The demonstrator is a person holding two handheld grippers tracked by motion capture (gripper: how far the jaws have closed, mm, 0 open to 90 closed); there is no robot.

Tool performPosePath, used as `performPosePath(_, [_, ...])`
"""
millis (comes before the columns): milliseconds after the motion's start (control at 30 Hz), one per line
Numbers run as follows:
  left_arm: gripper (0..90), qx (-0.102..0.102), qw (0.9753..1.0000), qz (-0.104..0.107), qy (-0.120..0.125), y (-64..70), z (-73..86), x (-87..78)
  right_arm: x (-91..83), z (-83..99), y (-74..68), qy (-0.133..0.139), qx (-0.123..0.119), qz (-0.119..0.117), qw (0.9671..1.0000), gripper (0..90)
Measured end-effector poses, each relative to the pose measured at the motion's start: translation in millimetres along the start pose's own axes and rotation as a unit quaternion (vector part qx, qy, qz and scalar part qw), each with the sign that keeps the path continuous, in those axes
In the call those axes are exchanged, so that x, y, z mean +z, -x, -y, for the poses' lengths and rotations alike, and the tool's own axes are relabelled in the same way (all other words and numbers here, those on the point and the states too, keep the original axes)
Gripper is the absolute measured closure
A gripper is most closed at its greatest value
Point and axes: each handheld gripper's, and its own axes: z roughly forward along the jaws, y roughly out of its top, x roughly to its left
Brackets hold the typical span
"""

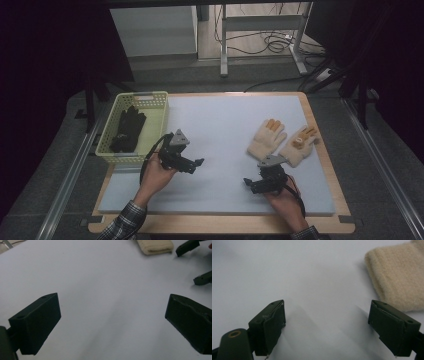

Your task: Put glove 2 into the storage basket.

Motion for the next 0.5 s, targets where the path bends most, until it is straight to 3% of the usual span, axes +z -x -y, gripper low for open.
performPosePath(200, [0.3,0.003,0.9999,0.004,-0.012,10.8,14.8,9.5,0.1,0.0,0.0,0.000,0.000,0.000,1.0000,14.0])
performPosePath(267, [0.3,-0.002,0.9998,0.009,-0.016,12.6,21.8,13.0,0.1,0.0,0.0,0.000,0.000,0.000,1.0000,14.0])
performPosePath(500, [0.3,-0.026,0.9986,-0.002,-0.045,13.7,53.0,22.8,-0.1,0.1,-0.1,0.000,-0.003,0.001,1.0000,14.0])
